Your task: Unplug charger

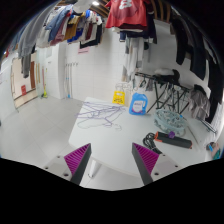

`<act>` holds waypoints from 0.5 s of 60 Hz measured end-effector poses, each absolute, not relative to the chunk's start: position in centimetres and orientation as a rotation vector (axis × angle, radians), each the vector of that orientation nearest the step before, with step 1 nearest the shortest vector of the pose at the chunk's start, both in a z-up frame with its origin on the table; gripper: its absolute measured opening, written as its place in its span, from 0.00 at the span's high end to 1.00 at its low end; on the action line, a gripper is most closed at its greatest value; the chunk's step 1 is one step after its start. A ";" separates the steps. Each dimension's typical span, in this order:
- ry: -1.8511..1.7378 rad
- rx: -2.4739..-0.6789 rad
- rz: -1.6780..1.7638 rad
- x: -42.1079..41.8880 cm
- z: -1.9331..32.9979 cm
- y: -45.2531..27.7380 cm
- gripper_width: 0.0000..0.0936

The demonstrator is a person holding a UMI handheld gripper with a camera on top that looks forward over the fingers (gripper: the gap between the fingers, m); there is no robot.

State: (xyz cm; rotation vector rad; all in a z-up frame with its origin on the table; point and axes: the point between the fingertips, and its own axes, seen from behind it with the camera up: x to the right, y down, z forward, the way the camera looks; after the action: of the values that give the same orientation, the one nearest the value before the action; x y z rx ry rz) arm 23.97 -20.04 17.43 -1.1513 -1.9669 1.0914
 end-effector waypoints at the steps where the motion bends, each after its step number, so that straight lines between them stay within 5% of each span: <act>1: -1.964 -1.156 1.092 23.9 17.4 -20.0 0.09; 30: -1.644 -1.374 0.917 14.9 17.5 -5.3 0.08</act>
State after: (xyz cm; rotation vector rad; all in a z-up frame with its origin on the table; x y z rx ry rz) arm 14.89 -5.29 17.51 -1.3744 -1.6441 0.9171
